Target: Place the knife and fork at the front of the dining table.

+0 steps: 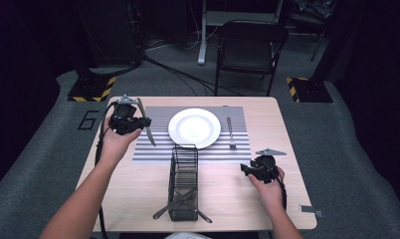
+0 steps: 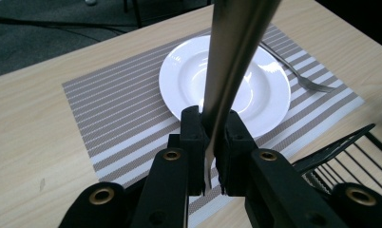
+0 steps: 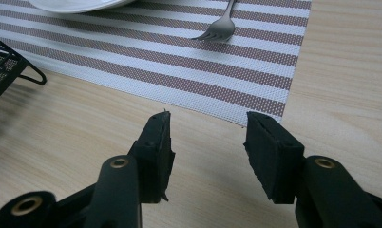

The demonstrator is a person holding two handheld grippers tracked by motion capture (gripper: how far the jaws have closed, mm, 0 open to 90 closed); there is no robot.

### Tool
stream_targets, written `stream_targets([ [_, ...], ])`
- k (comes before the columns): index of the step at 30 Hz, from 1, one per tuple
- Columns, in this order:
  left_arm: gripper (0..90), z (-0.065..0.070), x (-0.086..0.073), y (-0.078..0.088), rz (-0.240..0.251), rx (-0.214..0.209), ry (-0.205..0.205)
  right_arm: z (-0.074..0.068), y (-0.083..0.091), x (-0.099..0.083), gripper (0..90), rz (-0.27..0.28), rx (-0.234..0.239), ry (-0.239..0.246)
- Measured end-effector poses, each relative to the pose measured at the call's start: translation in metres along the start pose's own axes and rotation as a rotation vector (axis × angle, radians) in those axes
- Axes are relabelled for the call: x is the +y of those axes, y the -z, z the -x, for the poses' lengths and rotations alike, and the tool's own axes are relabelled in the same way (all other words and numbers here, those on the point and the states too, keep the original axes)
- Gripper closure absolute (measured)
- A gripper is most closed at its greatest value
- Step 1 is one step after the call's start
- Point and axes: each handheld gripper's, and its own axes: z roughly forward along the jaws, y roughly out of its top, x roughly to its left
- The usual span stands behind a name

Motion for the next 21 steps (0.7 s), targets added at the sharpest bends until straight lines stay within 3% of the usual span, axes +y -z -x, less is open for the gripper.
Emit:
stream_targets([
  [17,82.3,-0.018,-0.034,-0.021,-0.038,0.025,0.055,-0.001,-0.001,0.0,51.0,-0.004,0.0,-0.002],
  [20,82.3,-0.02,-0.037,-0.023,-0.057,0.024,0.038,-0.001,-0.001,0.0,51.0,-0.004,0.0,-0.003],
  [21,82.3,-0.02,-0.039,-0.024,-0.054,0.025,0.054,-0.001,-0.001,0.0,50.9,-0.004,0.001,-0.002],
])
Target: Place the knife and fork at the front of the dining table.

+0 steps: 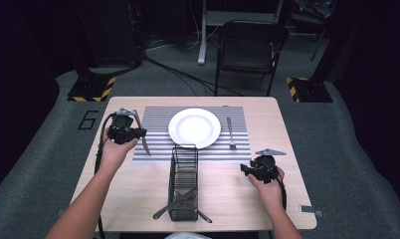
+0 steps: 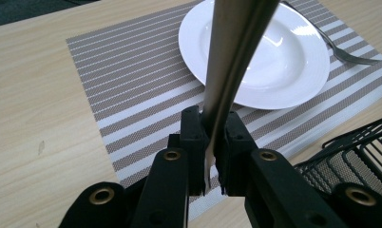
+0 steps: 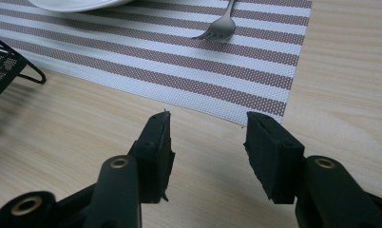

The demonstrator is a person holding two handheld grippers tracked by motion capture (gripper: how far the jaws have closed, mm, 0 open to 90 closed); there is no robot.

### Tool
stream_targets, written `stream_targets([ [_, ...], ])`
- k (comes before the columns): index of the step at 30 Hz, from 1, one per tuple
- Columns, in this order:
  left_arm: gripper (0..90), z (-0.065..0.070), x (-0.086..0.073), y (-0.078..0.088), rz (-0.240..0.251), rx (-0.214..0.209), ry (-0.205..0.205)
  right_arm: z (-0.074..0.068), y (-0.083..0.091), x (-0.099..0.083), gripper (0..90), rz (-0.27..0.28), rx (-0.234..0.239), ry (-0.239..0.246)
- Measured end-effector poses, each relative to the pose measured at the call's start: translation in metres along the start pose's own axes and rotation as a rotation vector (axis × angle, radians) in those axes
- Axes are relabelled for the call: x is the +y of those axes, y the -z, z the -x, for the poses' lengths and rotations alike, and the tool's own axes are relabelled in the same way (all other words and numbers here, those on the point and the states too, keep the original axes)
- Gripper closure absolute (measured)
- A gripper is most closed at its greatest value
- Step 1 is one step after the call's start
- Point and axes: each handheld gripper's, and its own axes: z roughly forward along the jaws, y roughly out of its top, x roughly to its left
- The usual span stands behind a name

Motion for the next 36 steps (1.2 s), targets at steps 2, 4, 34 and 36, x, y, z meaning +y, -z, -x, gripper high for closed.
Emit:
stream_targets([
  [2,82.3,0.0,-0.002,-0.002,0.004,0.0,0.018,0.0,0.0,0.0,50.9,0.0,0.0,0.001],
  [4,82.3,-0.002,-0.004,-0.005,-0.01,0.001,0.008,0.0,0.0,0.0,50.9,-0.001,0.0,0.0],
  [34,82.6,-0.014,0.008,-0.055,0.088,0.033,0.109,0.001,-0.001,0.0,50.9,-0.004,0.007,-0.006],
  [36,82.7,-0.015,0.009,-0.057,0.102,0.038,0.118,0.002,-0.001,0.0,50.9,-0.003,0.007,-0.005],
])
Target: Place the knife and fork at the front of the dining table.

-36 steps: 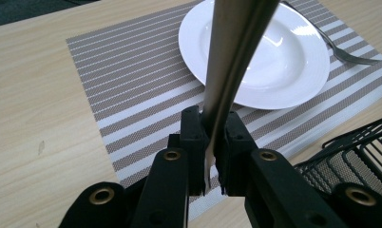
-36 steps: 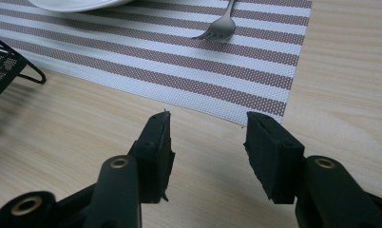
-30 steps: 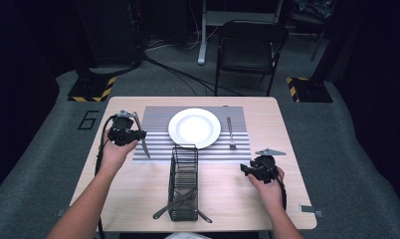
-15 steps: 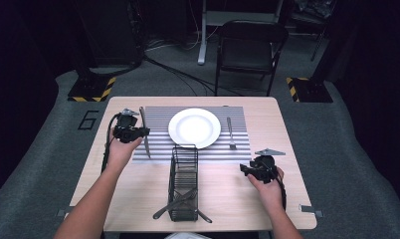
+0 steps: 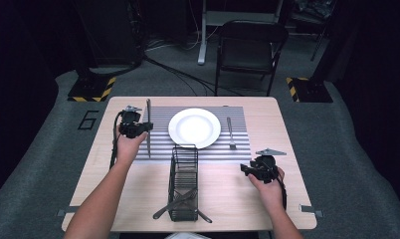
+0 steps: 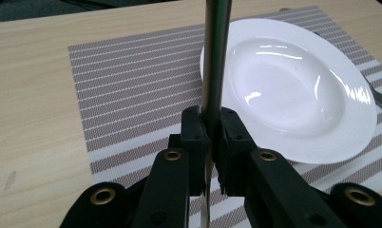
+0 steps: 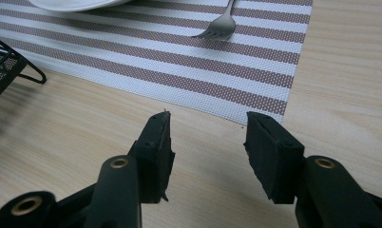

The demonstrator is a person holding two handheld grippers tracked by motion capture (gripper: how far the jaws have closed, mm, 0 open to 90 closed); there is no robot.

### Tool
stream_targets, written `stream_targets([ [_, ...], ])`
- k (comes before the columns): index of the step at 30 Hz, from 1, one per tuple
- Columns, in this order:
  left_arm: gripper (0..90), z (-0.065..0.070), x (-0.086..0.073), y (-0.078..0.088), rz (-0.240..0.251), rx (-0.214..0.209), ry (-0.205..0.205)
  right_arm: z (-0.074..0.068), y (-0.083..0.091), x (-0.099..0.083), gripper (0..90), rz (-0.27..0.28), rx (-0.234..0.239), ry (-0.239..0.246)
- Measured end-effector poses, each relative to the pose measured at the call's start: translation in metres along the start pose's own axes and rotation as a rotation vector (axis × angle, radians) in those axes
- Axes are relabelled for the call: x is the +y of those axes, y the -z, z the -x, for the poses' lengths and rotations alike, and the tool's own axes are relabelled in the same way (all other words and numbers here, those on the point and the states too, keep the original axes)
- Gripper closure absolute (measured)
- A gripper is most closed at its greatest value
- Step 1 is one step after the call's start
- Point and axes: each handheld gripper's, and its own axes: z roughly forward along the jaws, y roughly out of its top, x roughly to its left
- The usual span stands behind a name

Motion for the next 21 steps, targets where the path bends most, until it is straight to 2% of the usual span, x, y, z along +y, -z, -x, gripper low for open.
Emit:
stream_targets([
  [8,82.7,-0.005,0.011,-0.012,0.039,0.043,0.044,0.001,-0.002,-0.001,51.0,-0.009,-0.002,-0.002],
  [9,82.7,-0.005,0.013,-0.014,0.055,0.038,0.054,0.001,-0.002,-0.001,51.1,-0.008,-0.002,-0.008],
  [11,82.7,-0.006,0.016,-0.018,0.056,0.035,0.071,0.003,-0.003,-0.001,51.0,-0.006,0.0,-0.005],
  [14,82.7,-0.006,0.023,-0.026,0.026,0.049,0.065,0.005,-0.003,-0.002,51.0,-0.009,0.005,-0.019],
  [16,82.6,-0.005,0.029,-0.031,-0.02,0.073,0.07,0.007,-0.002,-0.003,51.0,-0.01,0.006,-0.028],
  [17,82.7,-0.005,0.031,-0.033,-0.041,0.076,0.091,0.007,-0.002,-0.003,51.0,-0.009,0.009,-0.038],
  [18,82.7,-0.005,0.033,-0.034,-0.051,0.07,0.113,0.007,-0.001,-0.004,51.0,-0.008,0.011,-0.038],
  [19,82.7,-0.006,0.035,-0.036,-0.061,0.064,0.118,0.008,-0.001,-0.004,51.1,-0.006,0.012,-0.04],
  [21,82.7,-0.006,0.038,-0.038,-0.065,0.084,0.108,0.008,0.0,-0.004,51.0,-0.002,0.017,-0.039],
])
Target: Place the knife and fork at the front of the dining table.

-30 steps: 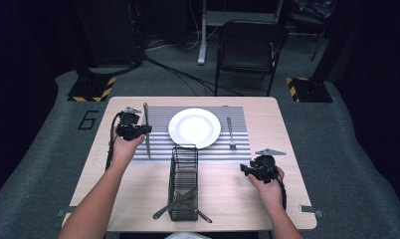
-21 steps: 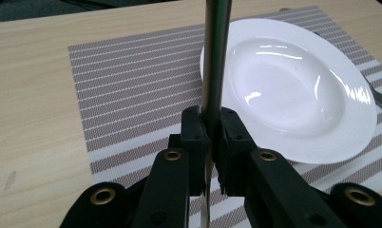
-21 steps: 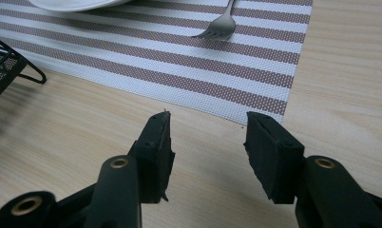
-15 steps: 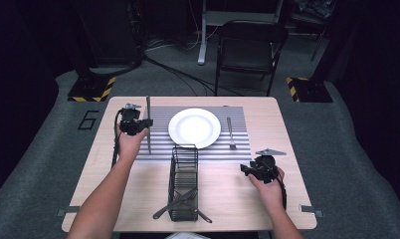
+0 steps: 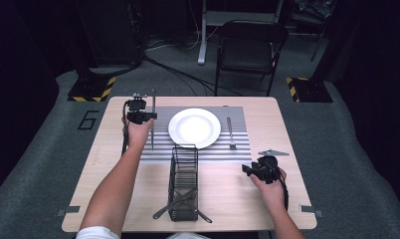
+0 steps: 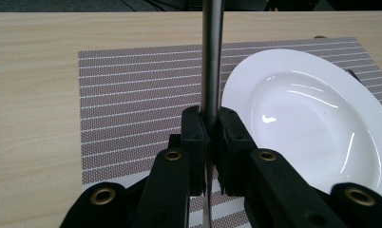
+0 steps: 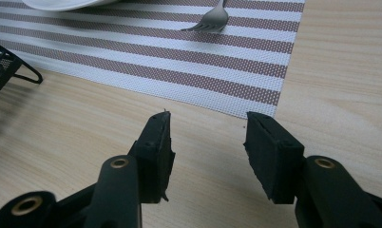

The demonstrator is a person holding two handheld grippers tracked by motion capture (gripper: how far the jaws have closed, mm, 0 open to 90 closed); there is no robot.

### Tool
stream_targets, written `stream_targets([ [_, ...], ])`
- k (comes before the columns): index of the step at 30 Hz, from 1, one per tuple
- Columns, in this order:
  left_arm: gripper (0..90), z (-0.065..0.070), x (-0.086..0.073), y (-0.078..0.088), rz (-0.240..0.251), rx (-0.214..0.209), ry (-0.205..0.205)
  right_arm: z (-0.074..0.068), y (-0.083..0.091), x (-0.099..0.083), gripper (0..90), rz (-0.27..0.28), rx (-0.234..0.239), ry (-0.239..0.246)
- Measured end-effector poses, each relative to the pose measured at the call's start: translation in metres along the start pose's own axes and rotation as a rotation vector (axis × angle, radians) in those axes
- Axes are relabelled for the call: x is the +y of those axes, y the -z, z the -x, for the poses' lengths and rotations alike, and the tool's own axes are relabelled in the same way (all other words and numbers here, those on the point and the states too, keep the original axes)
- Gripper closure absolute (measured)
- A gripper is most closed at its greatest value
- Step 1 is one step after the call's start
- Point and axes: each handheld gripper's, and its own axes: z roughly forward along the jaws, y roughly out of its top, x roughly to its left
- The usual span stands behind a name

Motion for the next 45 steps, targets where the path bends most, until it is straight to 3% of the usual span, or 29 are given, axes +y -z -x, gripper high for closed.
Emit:
stream_targets([
  [3,82.7,-0.003,0.002,-0.007,0.005,0.003,0.013,0.0,-0.001,0.0,51.1,-0.004,0.002,-0.004],
  [12,82.7,-0.008,-0.004,-0.03,0.022,0.062,0.058,-0.001,-0.004,0.0,51.1,-0.007,0.014,0.002],
  [19,82.6,-0.003,-0.009,-0.044,0.027,0.113,0.094,-0.001,-0.004,0.0,51.1,-0.008,0.019,-0.009],
  [26,82.6,0.001,-0.015,-0.057,0.031,0.16,0.158,-0.001,-0.003,0.001,51.1,-0.004,0.026,-0.009],
  [34,82.6,-0.001,-0.026,-0.073,-0.016,0.191,0.179,-0.001,-0.003,0.0,51.1,-0.002,0.036,-0.015],
  [45,82.6,-0.001,-0.033,-0.084,-0.053,0.207,0.174,0.0,-0.003,0.0,51.1,0.0,0.039,-0.012],
])
